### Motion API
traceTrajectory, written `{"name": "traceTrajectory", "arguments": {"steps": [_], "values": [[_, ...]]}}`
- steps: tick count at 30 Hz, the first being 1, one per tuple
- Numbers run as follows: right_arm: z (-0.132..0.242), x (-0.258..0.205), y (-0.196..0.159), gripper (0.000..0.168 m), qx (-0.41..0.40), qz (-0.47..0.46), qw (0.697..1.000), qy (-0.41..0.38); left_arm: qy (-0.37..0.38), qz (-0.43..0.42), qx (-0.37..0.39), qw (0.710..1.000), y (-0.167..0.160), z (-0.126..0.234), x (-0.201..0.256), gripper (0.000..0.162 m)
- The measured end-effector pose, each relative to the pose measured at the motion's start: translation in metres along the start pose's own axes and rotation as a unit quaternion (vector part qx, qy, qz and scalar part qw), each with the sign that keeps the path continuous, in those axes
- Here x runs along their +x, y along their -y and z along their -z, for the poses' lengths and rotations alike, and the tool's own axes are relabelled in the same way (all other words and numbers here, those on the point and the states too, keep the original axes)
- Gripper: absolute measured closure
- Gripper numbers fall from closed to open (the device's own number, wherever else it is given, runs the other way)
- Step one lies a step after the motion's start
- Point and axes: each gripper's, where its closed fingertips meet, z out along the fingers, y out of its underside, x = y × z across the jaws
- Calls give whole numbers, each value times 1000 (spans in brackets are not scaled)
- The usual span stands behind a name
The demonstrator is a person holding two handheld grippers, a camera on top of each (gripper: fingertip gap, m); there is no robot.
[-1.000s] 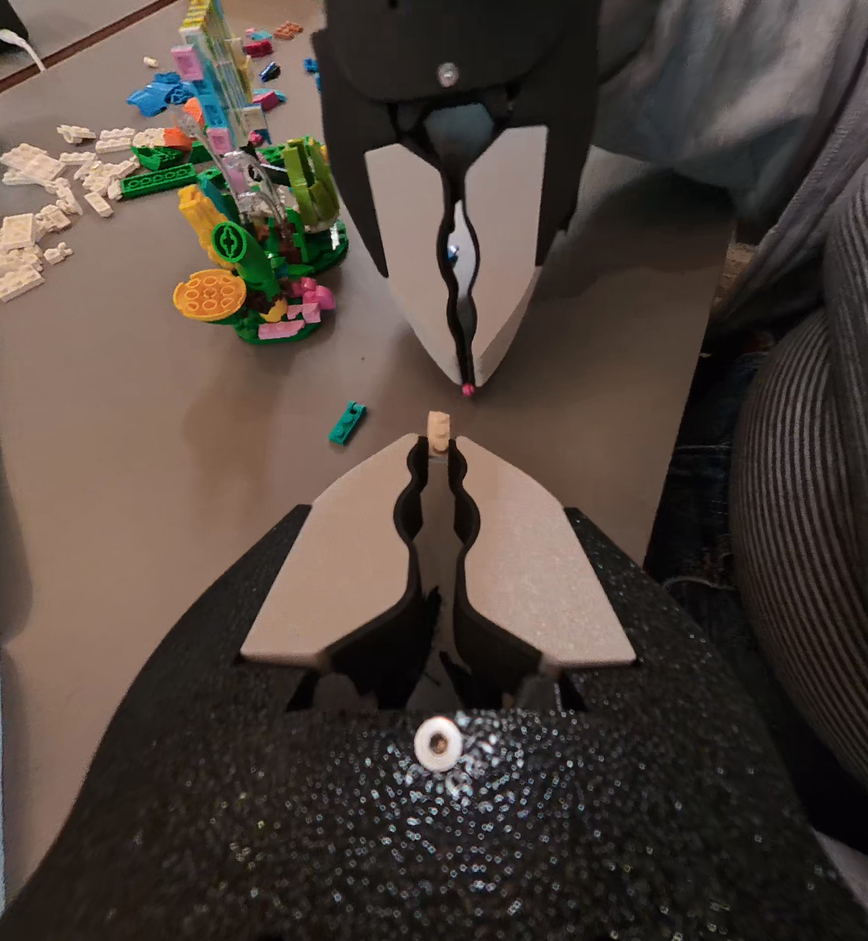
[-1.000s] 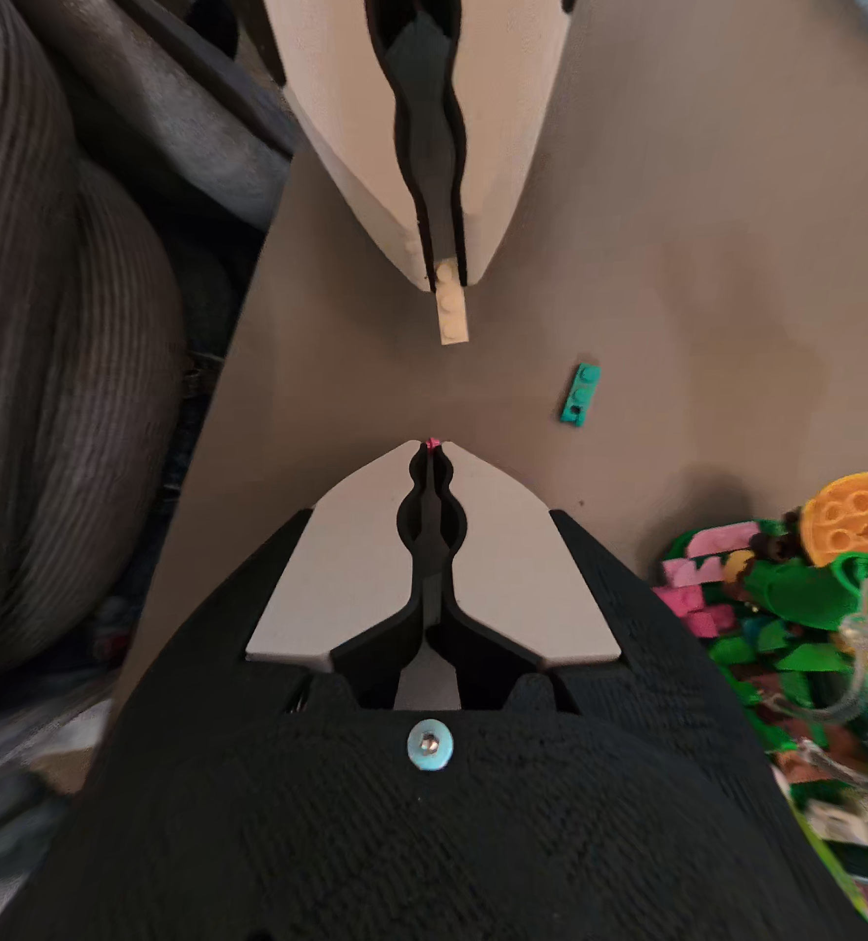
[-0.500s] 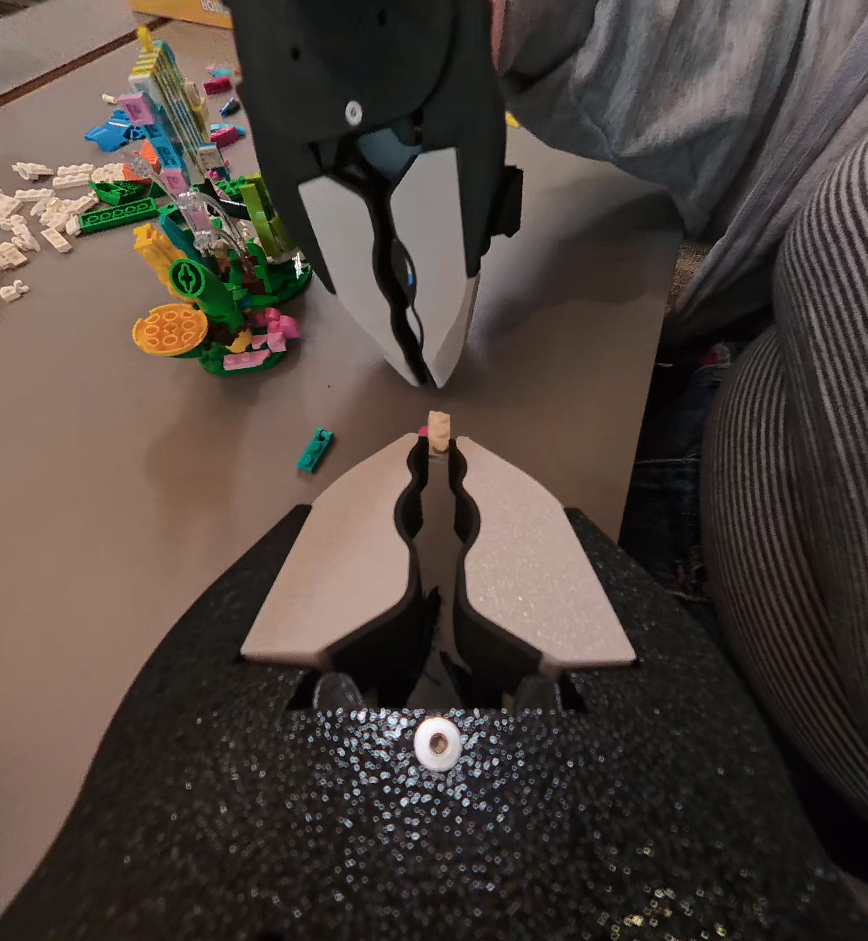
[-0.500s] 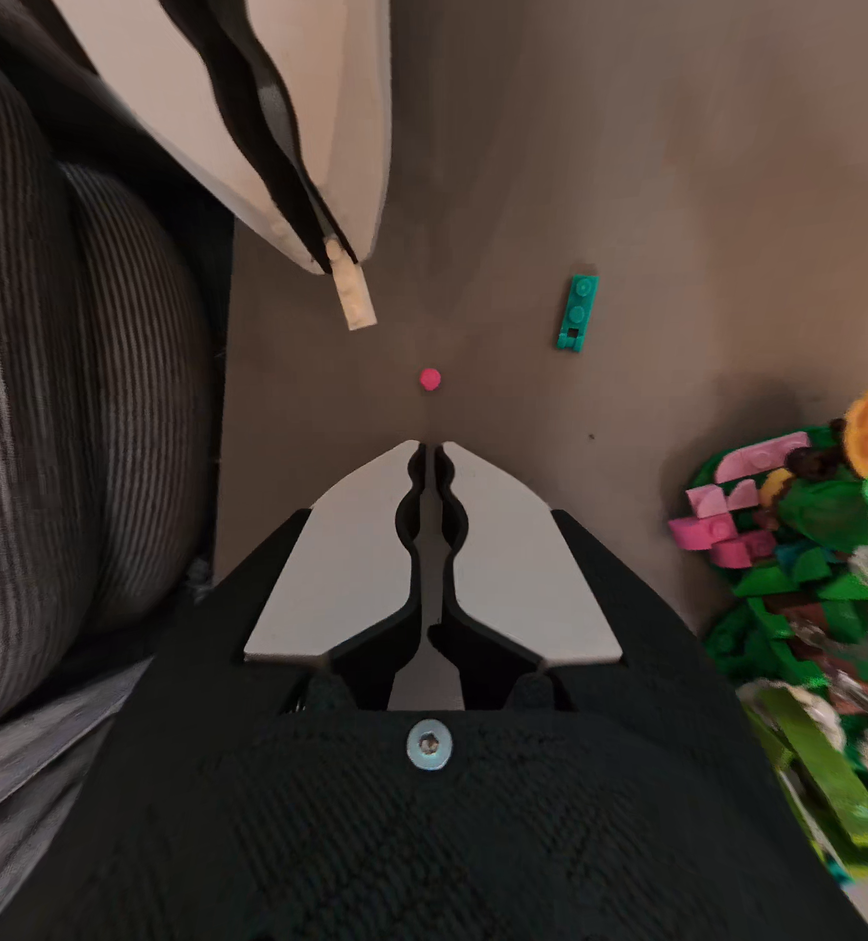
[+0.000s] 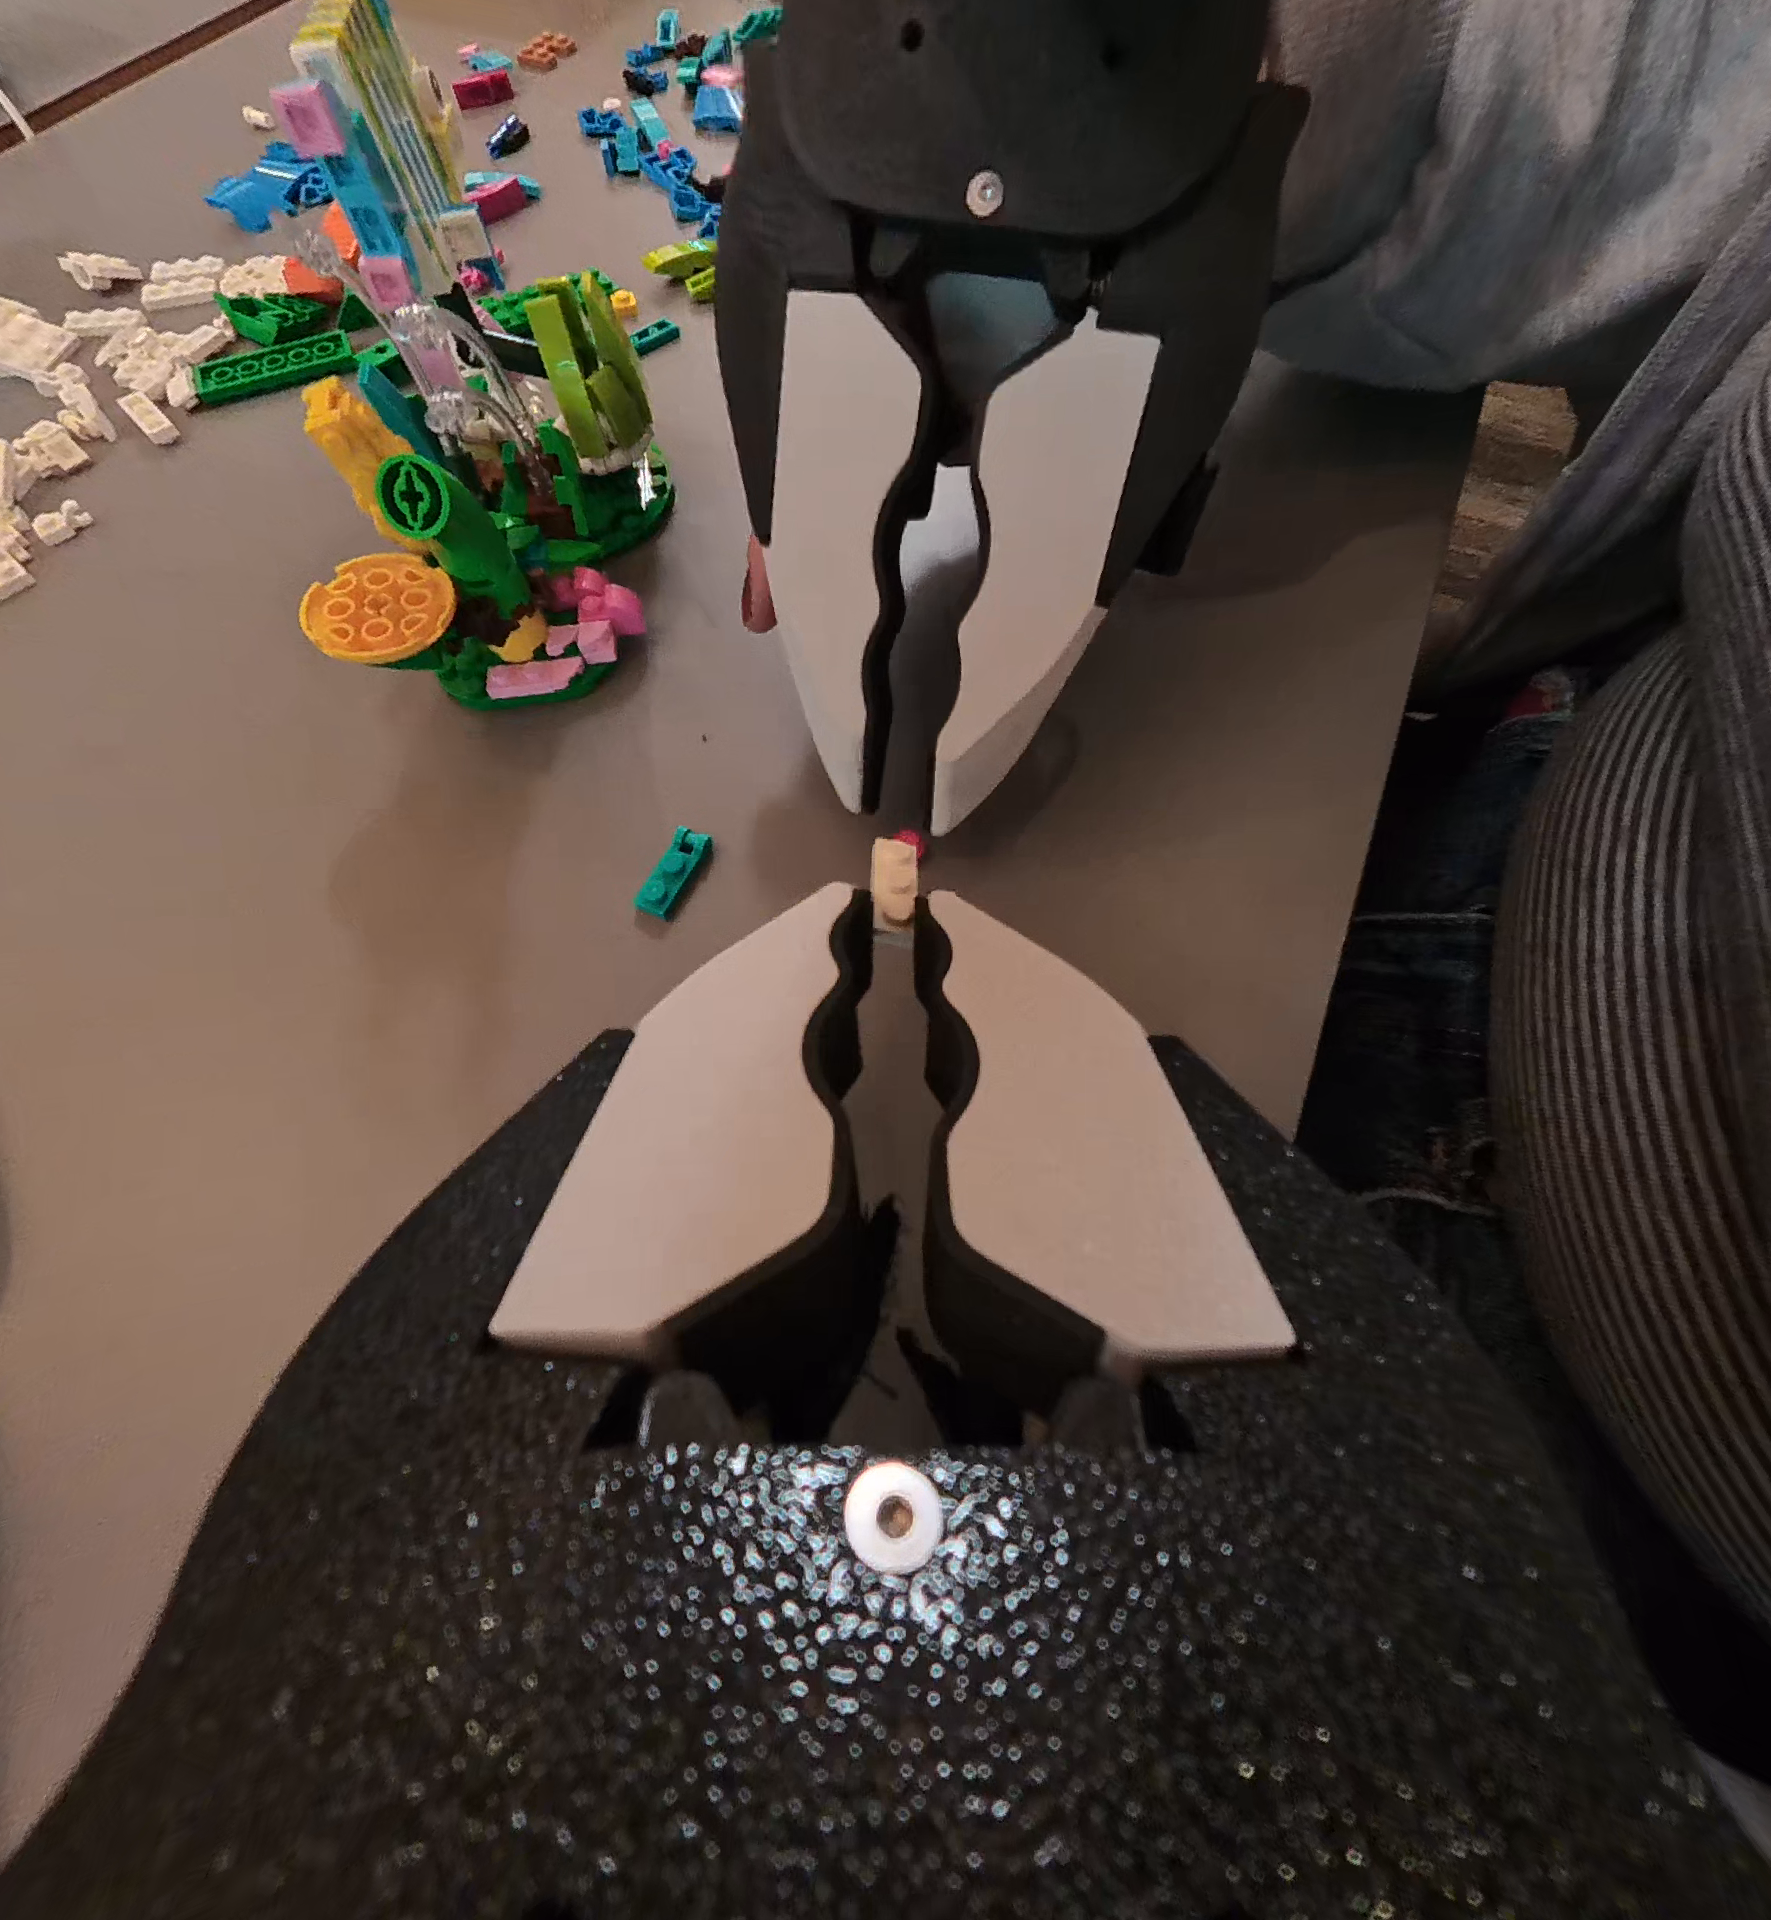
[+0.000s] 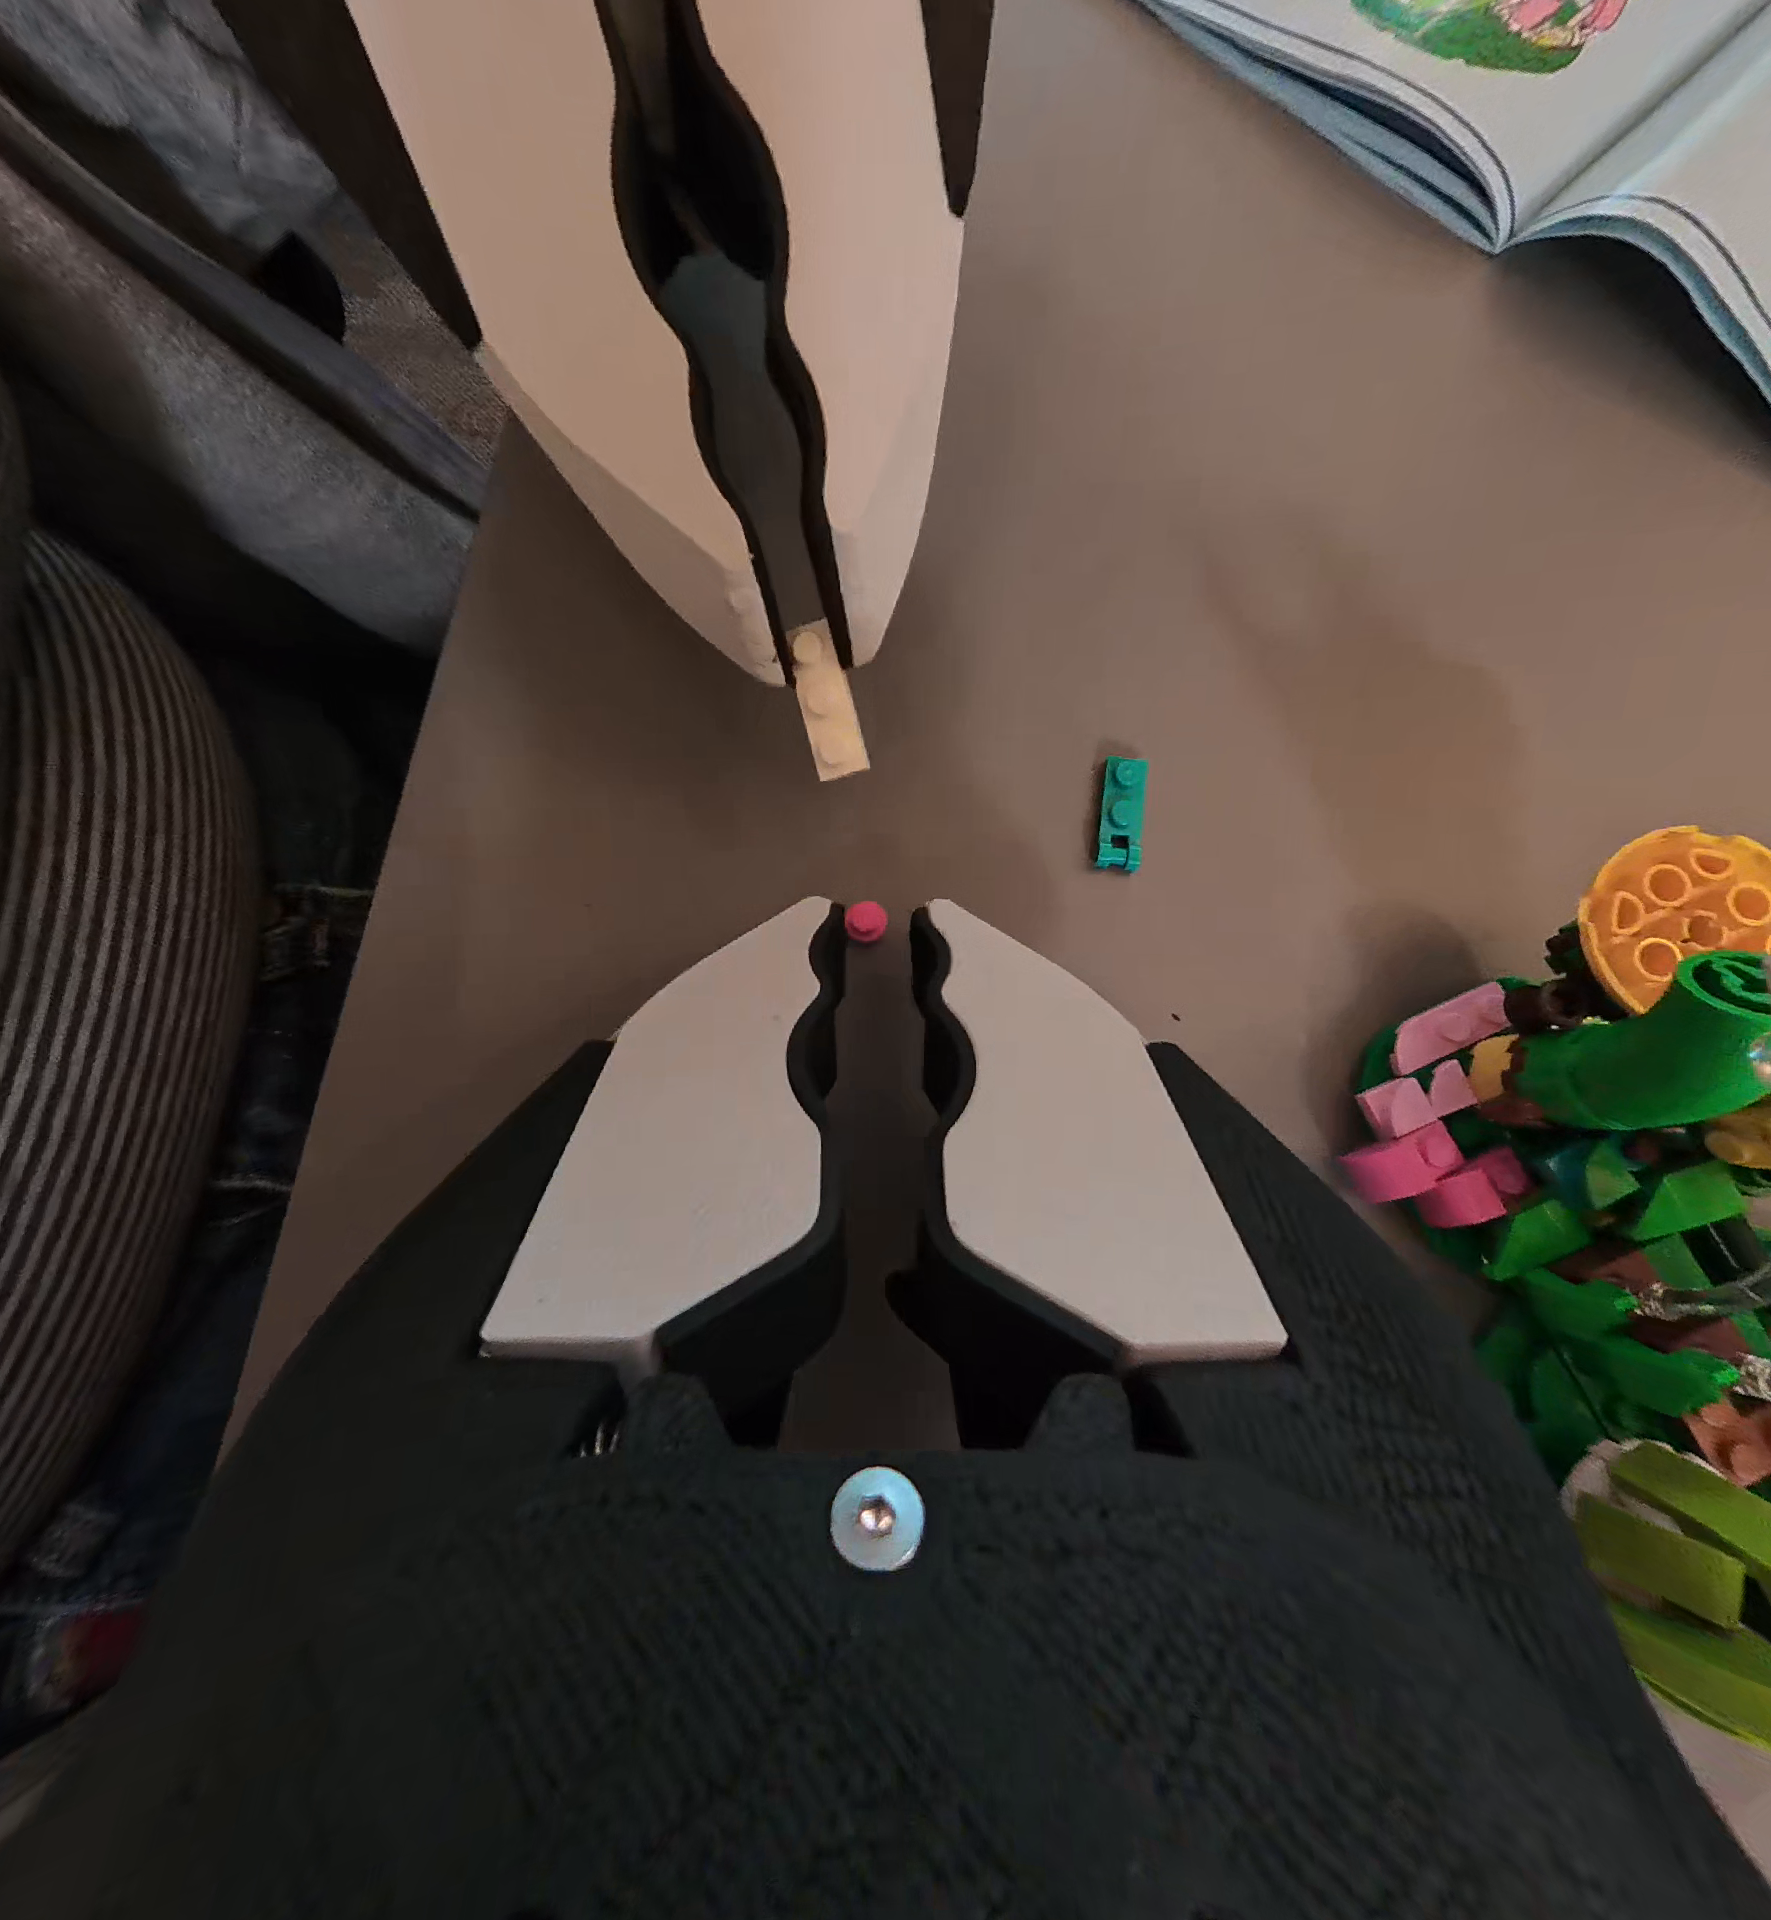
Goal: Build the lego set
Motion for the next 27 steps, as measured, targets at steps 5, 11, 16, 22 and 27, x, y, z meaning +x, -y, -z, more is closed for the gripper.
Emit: {"name": "traceTrajectory", "arguments": {"steps": [5,11,16,22,27], "values": [[-4,-1,-1,156,-4,8,1000,1,0,3,-2,1000,-1,-1,0,155],[-5,0,-5,163,-21,36,999,-18,-3,13,-1,1000,-2,-1,0,155],[-5,0,-4,164,-22,40,999,-16,-6,18,-4,1000,-4,-2,0,155],[-4,2,-3,164,-18,38,999,-15,-10,21,-5,1000,-5,-3,1,155],[1,4,-1,163,-5,36,999,-15,-15,24,-7,1000,-7,-5,1,155]]}}
